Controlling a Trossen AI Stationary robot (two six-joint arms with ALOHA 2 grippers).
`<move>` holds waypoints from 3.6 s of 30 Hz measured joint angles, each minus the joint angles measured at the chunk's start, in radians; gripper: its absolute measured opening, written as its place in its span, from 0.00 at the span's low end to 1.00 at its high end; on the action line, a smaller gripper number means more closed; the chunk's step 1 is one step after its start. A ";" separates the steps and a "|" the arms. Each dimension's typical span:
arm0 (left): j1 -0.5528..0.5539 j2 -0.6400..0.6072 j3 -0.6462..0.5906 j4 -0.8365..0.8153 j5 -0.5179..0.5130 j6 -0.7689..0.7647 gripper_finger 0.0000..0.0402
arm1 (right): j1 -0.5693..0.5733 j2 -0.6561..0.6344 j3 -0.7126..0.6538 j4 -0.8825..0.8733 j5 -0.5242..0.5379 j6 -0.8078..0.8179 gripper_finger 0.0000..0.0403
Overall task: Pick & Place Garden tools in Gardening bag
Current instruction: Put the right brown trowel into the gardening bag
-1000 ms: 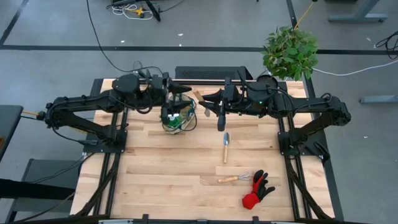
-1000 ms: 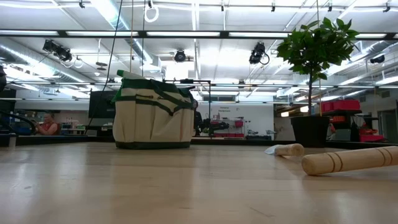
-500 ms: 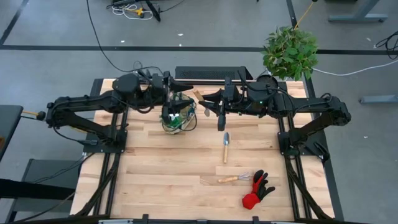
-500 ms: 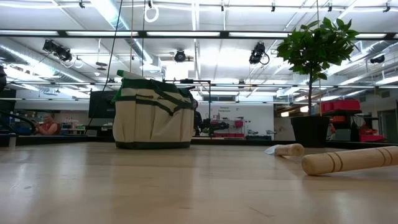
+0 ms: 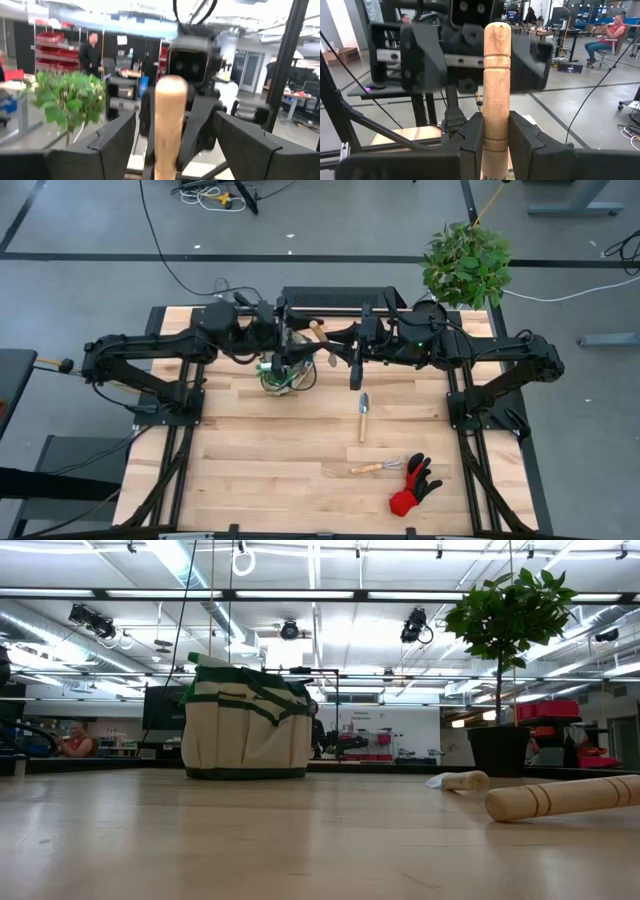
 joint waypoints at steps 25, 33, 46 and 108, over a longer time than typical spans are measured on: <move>-0.001 0.036 0.000 0.050 0.017 0.000 0.66 | 0.000 0.000 0.000 0.000 0.000 -0.005 0.16; -0.001 0.036 0.000 0.057 0.017 0.002 0.54 | 0.000 0.000 0.000 -0.001 0.000 -0.006 0.16; -0.001 0.035 0.000 0.065 0.016 0.004 0.34 | 0.000 0.000 0.000 -0.001 -0.001 -0.007 0.16; 0.263 -0.219 -0.344 -0.246 -0.023 0.087 0.19 | 0.000 -0.038 0.000 -0.093 0.086 0.030 0.42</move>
